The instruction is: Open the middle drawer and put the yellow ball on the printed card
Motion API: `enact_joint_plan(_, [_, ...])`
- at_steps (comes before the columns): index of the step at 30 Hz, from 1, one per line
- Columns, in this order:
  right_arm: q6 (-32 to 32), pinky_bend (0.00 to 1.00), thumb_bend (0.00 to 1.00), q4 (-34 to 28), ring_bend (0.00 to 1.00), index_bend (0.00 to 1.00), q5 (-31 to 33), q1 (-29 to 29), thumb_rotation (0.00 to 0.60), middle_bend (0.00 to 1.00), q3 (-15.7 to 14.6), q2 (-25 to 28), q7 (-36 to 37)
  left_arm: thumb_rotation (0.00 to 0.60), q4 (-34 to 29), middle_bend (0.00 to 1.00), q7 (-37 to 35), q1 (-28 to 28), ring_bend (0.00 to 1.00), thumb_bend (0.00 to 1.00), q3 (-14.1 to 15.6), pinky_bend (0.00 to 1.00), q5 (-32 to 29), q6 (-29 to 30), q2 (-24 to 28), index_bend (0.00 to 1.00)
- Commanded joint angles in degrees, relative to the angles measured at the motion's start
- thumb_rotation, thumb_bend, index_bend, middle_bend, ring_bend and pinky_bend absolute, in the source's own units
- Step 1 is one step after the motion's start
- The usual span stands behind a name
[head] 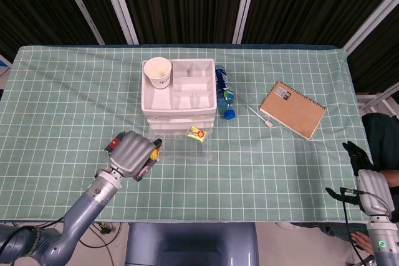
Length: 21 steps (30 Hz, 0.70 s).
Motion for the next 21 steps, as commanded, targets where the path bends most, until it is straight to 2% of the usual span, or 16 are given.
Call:
enact_joint_plan(1, [0.1, 0.22, 0.05, -0.04, 0.0, 0.0, -0.09, -0.04, 0.6, 0.0, -0.03, -0.01, -0.1, 0.6, 0.67, 1.0, -2.59, 3.61, 1.0, 0.38, 2.79, 1.0, 2.6, 1.66, 1.46, 0.52])
enact_joint_plan(4, [0.18, 0.22, 0.05, -0.06, 0.0, 0.0, -0.16, -0.07, 0.6, 0.0, -0.06, -0.01, -0.2, 0.6, 2.83, 1.0, -4.37, 6.16, 1.0, 0.38, 4.71, 1.0, 3.78, 2.04, 1.87, 0.52])
enact_joint_plan(9, [0.22, 0.22, 0.05, -0.18, 0.0, 0.0, -0.15, -0.09, 0.6, 0.0, -0.08, -0.06, -0.33, 0.6, 7.01, 1.0, -7.09, 8.85, 1.0, 0.38, 5.91, 1.0, 4.96, 0.97, 0.97, 0.52])
enact_joint_plan(21, [0.03, 0.22, 0.05, -0.08, 0.0, 0.0, -0.02, -0.03, 0.6, 0.0, -0.03, -0.01, -0.04, 0.6, 18.78, 1.0, -8.57, 12.68, 1.0, 0.37, 6.27, 1.0, 5.02, -2.91, -5.03, 0.52])
